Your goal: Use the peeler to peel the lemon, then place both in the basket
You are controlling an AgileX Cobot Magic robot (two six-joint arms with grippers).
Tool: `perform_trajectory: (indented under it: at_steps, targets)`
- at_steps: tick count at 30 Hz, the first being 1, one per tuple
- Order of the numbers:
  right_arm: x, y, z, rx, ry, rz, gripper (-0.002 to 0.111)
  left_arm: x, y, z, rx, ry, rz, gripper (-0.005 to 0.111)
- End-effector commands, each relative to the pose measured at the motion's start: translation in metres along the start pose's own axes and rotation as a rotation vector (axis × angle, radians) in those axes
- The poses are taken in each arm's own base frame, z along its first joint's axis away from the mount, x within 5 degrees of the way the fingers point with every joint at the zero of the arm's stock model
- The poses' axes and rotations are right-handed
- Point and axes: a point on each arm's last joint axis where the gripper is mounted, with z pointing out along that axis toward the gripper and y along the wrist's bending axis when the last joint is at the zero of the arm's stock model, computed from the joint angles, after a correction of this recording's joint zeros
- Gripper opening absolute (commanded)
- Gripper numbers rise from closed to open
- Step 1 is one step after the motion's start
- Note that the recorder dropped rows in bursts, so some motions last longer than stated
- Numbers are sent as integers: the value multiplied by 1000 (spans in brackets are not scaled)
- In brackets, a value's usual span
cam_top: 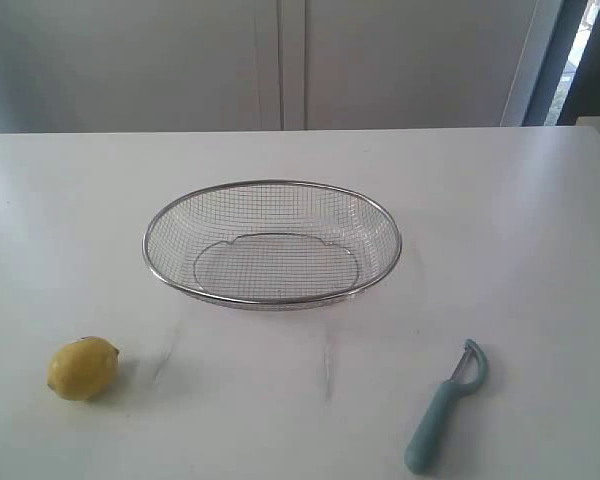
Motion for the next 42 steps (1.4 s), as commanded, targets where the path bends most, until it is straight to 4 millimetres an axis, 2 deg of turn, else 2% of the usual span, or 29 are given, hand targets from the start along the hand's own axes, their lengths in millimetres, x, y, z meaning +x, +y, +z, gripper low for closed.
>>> perform_trajectory:
  at_steps: [1, 18, 38, 42]
  targets:
    - [-1, 0, 0, 2, -31, -5, 0, 2, 0, 1, 1, 6, -3, 0]
    - [-41, 0, -10, 1, -485, -5, 0, 2, 0, 1, 1, 6, -3, 0]
    - [-52, 0, -17, 1, -615, -5, 0, 2, 0, 1, 1, 6, -3, 0]
    - [-62, 0, -23, 1, -646, -5, 0, 2, 0, 1, 1, 6, -3, 0]
